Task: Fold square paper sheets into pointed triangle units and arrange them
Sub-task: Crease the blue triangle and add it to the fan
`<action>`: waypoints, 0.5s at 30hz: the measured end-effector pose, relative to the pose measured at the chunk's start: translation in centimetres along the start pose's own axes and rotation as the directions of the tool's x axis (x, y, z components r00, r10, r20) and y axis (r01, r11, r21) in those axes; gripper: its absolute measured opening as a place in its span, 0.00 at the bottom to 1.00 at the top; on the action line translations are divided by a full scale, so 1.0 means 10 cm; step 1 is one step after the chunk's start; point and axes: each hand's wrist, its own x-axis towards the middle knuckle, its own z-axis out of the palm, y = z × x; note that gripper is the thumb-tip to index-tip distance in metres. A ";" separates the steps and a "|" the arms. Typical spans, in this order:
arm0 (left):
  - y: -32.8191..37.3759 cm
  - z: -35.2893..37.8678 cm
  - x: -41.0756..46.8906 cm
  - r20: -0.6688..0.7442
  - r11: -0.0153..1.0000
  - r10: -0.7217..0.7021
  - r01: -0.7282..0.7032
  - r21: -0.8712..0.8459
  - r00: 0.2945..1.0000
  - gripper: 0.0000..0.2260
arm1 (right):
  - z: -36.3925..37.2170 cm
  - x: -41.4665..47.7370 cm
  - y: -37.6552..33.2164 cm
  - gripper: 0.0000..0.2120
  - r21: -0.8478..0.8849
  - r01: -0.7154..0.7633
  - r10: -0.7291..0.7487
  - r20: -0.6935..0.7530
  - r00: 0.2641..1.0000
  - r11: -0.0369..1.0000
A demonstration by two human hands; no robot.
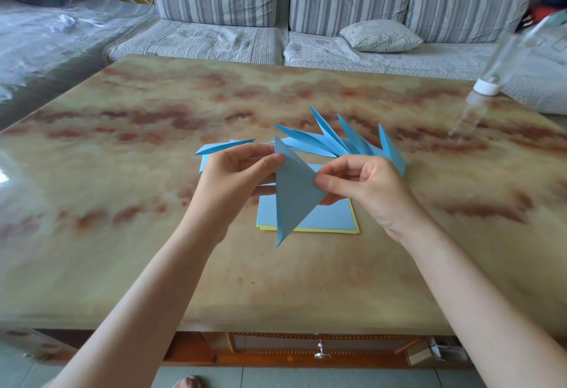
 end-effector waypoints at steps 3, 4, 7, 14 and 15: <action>0.02 0.02 -0.01 -0.017 0.999 0.032 -0.032 -0.026 0.999 0.05 | 0.01 -0.01 -0.01 0.03 -0.012 -0.004 0.004 0.009 1.000 1.000; 0.03 0.02 -0.02 -0.026 0.998 0.041 -0.043 -0.043 0.999 0.05 | 0.01 -0.01 -0.01 0.03 -0.014 -0.003 0.004 0.009 1.000 1.000; 0.04 0.02 -0.02 -0.059 0.996 0.047 -0.051 -0.073 0.997 0.04 | 0.01 -0.01 -0.01 0.03 -0.021 -0.005 0.006 0.016 1.000 1.000; 0.01 0.06 -0.02 -0.142 0.990 0.049 -0.067 -0.124 0.989 0.04 | 0.03 0.00 0.00 0.04 -0.032 -0.026 0.025 -0.027 0.999 0.999; 0.01 0.08 -0.03 -0.152 0.986 0.055 -0.077 -0.146 0.987 0.03 | 0.04 0.00 0.00 0.04 -0.007 -0.039 0.039 -0.042 0.998 0.999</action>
